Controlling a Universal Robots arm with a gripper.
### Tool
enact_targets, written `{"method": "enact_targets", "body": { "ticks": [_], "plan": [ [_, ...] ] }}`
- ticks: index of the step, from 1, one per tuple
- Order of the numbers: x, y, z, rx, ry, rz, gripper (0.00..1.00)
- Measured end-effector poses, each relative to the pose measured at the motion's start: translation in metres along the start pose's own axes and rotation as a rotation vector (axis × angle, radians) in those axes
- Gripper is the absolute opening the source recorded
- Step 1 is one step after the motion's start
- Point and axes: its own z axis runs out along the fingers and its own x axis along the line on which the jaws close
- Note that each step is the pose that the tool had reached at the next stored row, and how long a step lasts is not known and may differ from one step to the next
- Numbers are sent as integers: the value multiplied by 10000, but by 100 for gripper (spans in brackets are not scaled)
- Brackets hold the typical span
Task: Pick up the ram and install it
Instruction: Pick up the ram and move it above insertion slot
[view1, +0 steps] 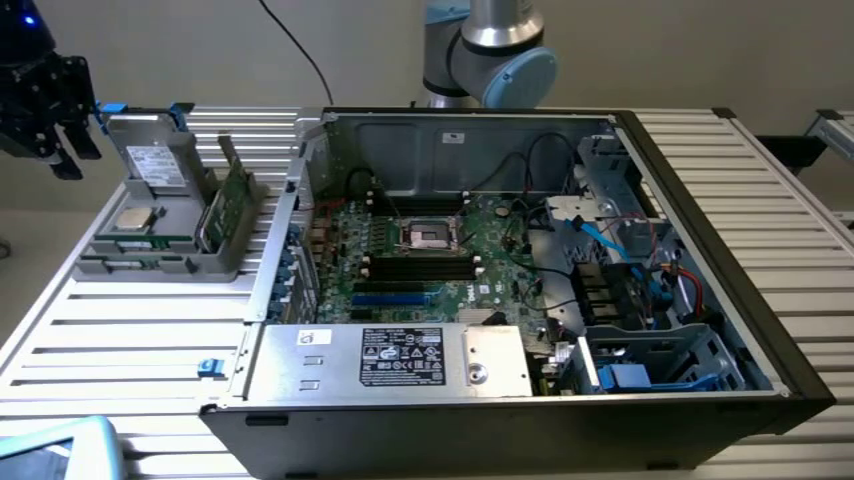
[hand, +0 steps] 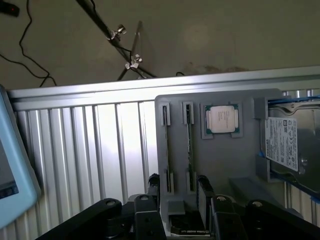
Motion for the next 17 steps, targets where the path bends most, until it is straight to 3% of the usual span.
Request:
{"method": "enact_targets", "body": {
  "ticks": [17],
  "plan": [
    [-4,-9,152,0,-1,1,43]
  ]
}}
